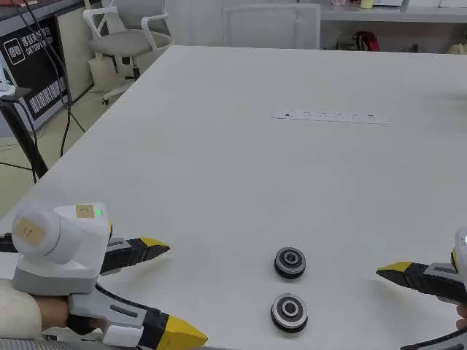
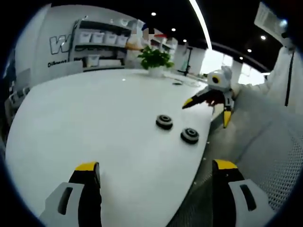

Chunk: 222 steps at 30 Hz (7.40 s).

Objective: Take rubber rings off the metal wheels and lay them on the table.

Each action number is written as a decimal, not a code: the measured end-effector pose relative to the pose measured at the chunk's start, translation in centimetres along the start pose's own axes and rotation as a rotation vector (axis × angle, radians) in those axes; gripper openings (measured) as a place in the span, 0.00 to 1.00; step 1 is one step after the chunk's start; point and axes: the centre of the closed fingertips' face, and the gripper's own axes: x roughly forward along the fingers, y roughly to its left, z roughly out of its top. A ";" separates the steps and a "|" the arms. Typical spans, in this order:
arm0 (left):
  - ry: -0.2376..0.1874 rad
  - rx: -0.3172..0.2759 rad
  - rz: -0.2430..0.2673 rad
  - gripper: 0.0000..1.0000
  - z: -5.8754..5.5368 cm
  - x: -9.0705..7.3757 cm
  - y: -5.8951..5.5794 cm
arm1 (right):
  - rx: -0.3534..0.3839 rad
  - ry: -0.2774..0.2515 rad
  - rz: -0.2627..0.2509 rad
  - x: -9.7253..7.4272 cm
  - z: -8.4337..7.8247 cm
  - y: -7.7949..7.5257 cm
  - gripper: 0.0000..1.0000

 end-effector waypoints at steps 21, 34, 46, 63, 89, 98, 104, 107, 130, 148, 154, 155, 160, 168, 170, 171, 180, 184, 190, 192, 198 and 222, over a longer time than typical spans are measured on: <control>0.006 0.037 0.037 0.98 0.4 0.0 0.8 | -0.038 -0.029 0.007 0.0 0.6 0.0 0.94; 0.105 0.151 -0.035 0.98 -0.6 0.6 -0.1 | -0.042 -0.046 -0.019 -0.8 1.3 -0.8 0.94; 0.063 0.124 -0.013 0.98 0.7 -0.4 -0.3 | -0.050 -0.069 -0.017 -1.2 2.1 -0.4 0.93; 0.042 0.098 0.002 0.98 0.9 -0.8 -0.4 | -0.028 -0.077 -0.033 -1.5 2.1 -0.7 0.91; 0.039 0.152 -0.031 0.97 2.2 -1.0 -0.9 | -0.037 -0.069 -0.039 -1.7 2.0 -1.0 0.90; 0.028 0.195 -0.046 0.97 4.1 -1.3 -1.3 | -0.044 -0.072 -0.026 -1.9 2.1 -0.9 0.89; 0.032 0.217 -0.064 0.96 4.8 -1.1 -1.3 | -0.045 -0.078 -0.027 -2.2 2.2 -1.0 0.89; 0.027 0.222 -0.068 0.96 5.2 -1.2 -1.2 | -0.046 -0.082 -0.024 -2.3 2.4 -1.0 0.89; -0.018 0.333 -0.148 0.91 10.6 0.4 -4.7 | -0.092 -0.168 0.025 -2.8 6.5 -1.1 0.82; -0.090 0.391 -0.217 0.84 13.2 3.7 -7.6 | -0.212 -0.151 0.105 -2.5 9.7 0.5 0.70; -0.104 0.384 -0.212 0.77 11.4 4.9 -7.5 | -0.212 -0.149 0.126 -1.0 8.8 1.0 0.63; -0.094 0.385 -0.219 0.76 11.0 5.0 -7.5 | -0.212 -0.148 0.131 -0.7 8.7 1.1 0.63; -0.062 0.349 -0.268 0.72 9.0 5.5 -7.4 | -0.237 -0.136 0.159 0.6 7.7 2.0 0.54; -0.013 0.362 -0.297 0.65 7.2 6.5 -7.5 | -0.216 -0.097 0.193 1.7 5.6 2.6 0.45; -0.005 0.365 -0.294 0.62 6.8 6.7 -7.4 | -0.225 -0.082 0.198 2.1 5.1 2.8 0.45; -0.005 0.368 -0.291 0.61 6.8 6.8 -7.4 | -0.228 -0.080 0.201 2.2 5.0 2.9 0.45; 0.042 0.346 -0.336 0.55 4.9 7.7 -8.5 | -0.224 -0.086 0.223 2.8 4.7 3.0 0.33; 0.056 0.330 -0.338 0.48 4.4 8.0 -8.4 | -0.235 -0.069 0.232 3.2 4.2 3.2 0.30; 0.049 0.338 -0.314 0.40 4.3 8.4 -7.8 | -0.238 -0.059 0.232 3.6 4.0 3.2 0.25; 0.037 0.353 -0.319 0.36 4.5 8.4 -8.0 | -0.234 -0.062 0.226 3.6 4.0 3.1 0.24; 0.072 0.358 -0.342 0.30 3.2 9.0 -8.4 | -0.218 -0.049 0.224 4.0 3.7 3.1 0.19; 0.073 0.433 -0.361 0.15 2.0 9.9 -8.3 | -0.275 -0.015 0.216 4.8 3.0 2.8 0.14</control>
